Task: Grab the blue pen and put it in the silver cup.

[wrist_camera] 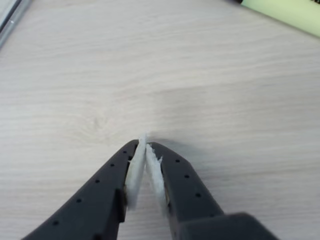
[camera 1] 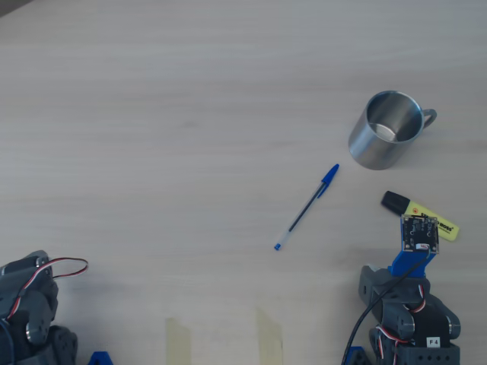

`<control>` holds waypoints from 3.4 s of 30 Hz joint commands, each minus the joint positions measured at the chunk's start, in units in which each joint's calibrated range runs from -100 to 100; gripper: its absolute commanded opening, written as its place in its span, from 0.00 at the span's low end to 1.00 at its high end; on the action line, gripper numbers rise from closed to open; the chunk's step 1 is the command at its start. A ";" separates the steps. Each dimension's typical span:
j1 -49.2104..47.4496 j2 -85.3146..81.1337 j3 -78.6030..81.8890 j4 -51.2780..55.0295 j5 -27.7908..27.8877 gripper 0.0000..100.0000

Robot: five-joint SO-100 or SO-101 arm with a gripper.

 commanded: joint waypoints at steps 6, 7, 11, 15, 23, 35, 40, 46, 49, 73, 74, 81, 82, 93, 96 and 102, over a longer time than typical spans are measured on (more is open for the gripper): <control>-1.41 0.49 0.54 0.67 -0.12 0.03; -1.41 0.58 0.45 0.41 -0.17 0.03; -1.41 0.66 -1.46 -0.53 -0.33 0.04; -2.98 0.66 -1.82 -3.53 -0.33 0.16; -9.00 1.91 -2.73 -12.54 -2.88 0.27; -16.50 19.11 -12.70 -24.81 -14.73 0.27; -20.25 27.51 -17.60 -30.56 -18.73 0.27; -24.18 36.24 -23.41 -35.11 -22.22 0.28; -25.49 39.98 -27.03 -35.45 -23.36 0.28; -20.25 65.08 -51.89 -35.45 -23.10 0.33; -19.64 66.24 -52.43 -35.45 -23.10 0.33; -16.50 73.06 -54.70 -37.68 -21.75 0.33; -15.80 74.06 -54.70 -39.23 -21.07 0.33; -12.31 83.87 -54.70 -47.21 -20.55 0.33; -11.79 86.11 -54.70 -48.24 -20.55 0.33; -10.74 89.60 -54.06 -48.24 -20.50 0.33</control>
